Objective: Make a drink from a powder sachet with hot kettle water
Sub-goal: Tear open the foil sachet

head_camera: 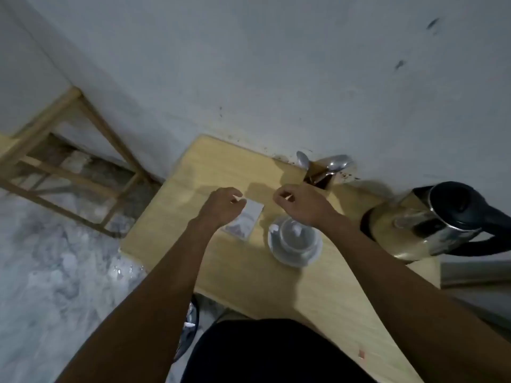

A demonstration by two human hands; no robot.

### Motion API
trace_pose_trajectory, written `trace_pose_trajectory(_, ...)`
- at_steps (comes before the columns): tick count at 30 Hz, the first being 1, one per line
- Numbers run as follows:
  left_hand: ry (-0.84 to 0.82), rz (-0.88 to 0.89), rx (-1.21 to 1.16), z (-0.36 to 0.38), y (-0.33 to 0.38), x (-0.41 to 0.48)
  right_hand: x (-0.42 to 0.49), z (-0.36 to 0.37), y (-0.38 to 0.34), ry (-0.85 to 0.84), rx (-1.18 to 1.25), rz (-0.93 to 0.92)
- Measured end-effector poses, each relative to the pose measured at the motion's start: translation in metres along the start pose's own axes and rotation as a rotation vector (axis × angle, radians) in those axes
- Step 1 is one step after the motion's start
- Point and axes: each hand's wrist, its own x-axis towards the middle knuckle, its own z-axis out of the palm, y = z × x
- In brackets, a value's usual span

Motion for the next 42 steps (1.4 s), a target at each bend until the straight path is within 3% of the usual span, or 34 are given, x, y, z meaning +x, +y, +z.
trace_pose_trajectory(3,-0.059,-0.134,0.020,0.014,-0.030,0.007,0.022,0.028,-0.001,-0.049,-0.018,0.071)
trace_pose_trajectory(11,-0.064,-0.057,0.202,0.039,-0.068,0.026,0.084,0.087,0.001,-0.197,-0.184,0.286)
trace_pose_trajectory(17,-0.002,-0.052,0.144,0.043,-0.075,0.026,0.100,0.112,0.000,-0.126,-0.165,0.396)
trace_pose_trajectory(28,0.045,-0.036,0.134,0.047,-0.078,0.027,0.104,0.126,0.001,-0.024,-0.274,0.320)
trace_pose_trajectory(32,0.062,-0.096,0.086,0.048,-0.074,0.031,0.109,0.130,0.001,-0.011,-0.141,0.356)
trace_pose_trajectory(38,0.069,-0.199,0.015,0.046,-0.069,0.040,0.107,0.126,-0.001,-0.001,-0.174,0.323)
trace_pose_trajectory(42,0.040,-0.209,-0.112,0.038,-0.071,0.045,0.096,0.116,-0.001,0.037,0.038,0.330)
